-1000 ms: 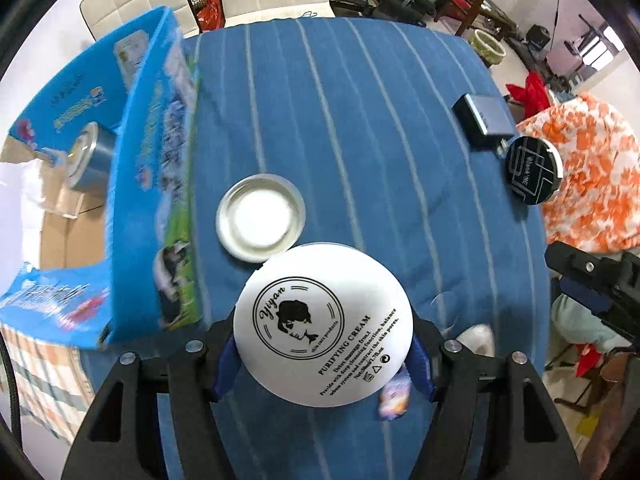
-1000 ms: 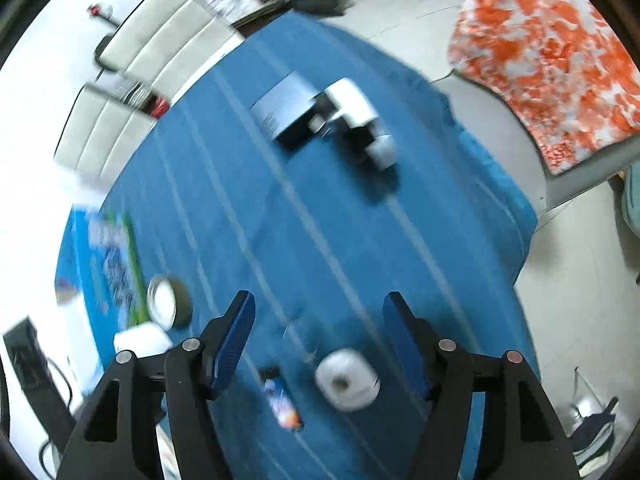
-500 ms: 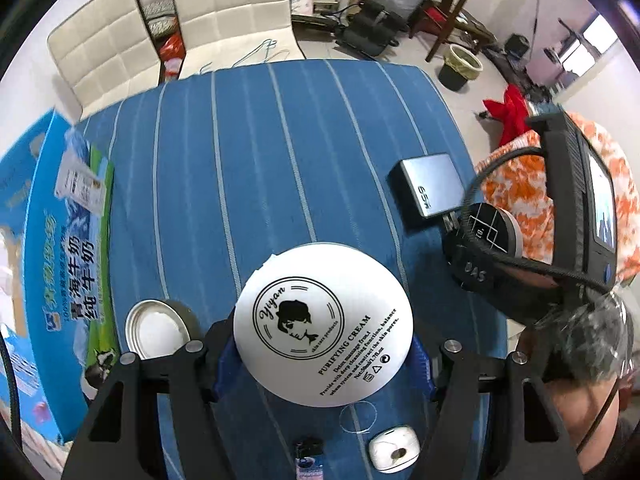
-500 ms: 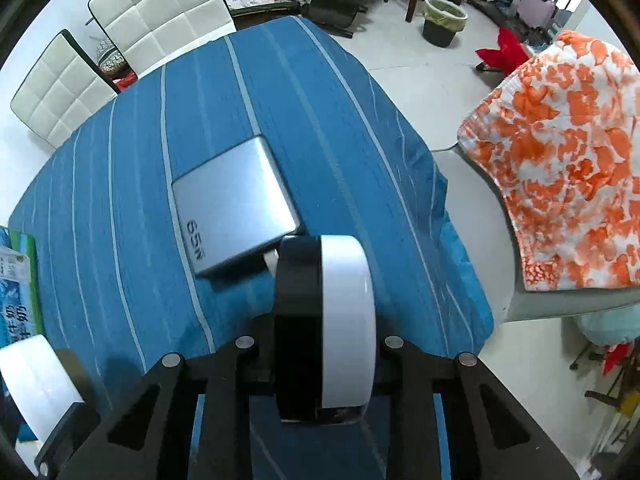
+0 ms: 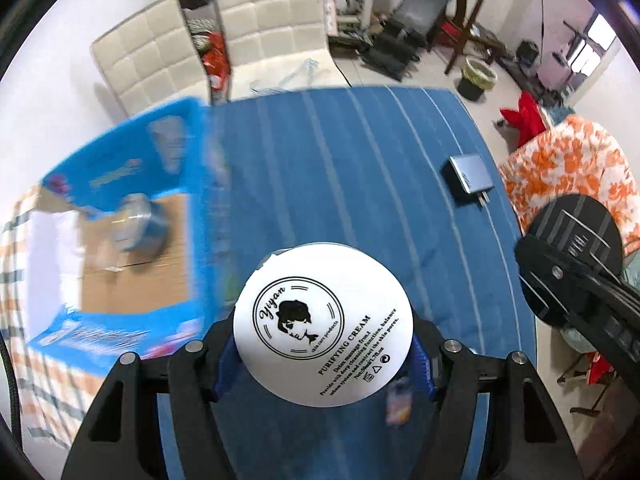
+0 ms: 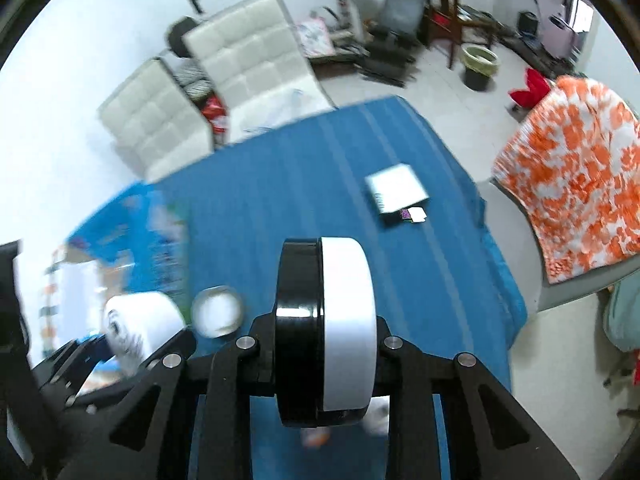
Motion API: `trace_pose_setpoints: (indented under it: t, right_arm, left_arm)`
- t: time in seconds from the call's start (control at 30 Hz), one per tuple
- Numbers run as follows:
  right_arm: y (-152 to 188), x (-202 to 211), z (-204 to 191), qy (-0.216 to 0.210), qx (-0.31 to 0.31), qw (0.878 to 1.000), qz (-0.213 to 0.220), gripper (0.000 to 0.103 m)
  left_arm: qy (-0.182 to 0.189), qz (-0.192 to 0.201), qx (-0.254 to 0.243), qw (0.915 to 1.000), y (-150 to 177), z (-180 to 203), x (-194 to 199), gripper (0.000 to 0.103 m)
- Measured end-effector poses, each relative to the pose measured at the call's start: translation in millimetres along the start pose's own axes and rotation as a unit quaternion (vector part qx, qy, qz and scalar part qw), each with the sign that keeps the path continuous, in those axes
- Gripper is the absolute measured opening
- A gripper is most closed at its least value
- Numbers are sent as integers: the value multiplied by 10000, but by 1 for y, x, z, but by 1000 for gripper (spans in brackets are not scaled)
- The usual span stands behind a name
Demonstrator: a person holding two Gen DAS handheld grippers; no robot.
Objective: Organize rigid objects
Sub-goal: 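Carry the white jar with the left gripper while the right gripper carries the black jar into the blue box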
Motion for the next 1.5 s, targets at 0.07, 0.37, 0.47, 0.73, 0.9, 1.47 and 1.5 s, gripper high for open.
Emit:
trace_pose_setpoints:
  t: [0.07,0.37,0.47,0.73,0.9,1.47,1.5]
  right_arm:
    - [13,17,-36,-177,104,9998,36,28]
    - [60,22,-199,-820,695,9940,-194,28]
    - [73,3,-249,-885,865,9917,-345,28]
    - [76,-86,-284,-363,792,9934,-743,28]
    - [67,-149,-282,141,846,9917,-954,28]
    - [34,-235,-270,848,763,9843,-1348,28]
    - [32,-237,-273,867,810,9839,-1340,29]
  left_arm:
    - [-54,105,20,9999,9,-27,21,65]
    - [-677,362,394,9963,31,-167,70,65]
    - [-835,331,518,9946,40,-207,69,65]
    - [-970,-208,1014,9899,64,-297,7,65]
    - [-977,-701,990,9878,60,-318,-52,65]
    - [-851,-1338,1025,9820,34,-336,-140,65]
    - [-810,-1372,1053,9816,37,-336,-142,65]
Point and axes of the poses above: each gripper's, at about its wrist camera, not at the fingertips, and x roughly against the way its jaws point, z to its right, y to its underside, the point moved 10 cm from there along -x, roughly the way its jaws point, and after that the axes turned 7 degrees about -x, right-handed, at the moved point
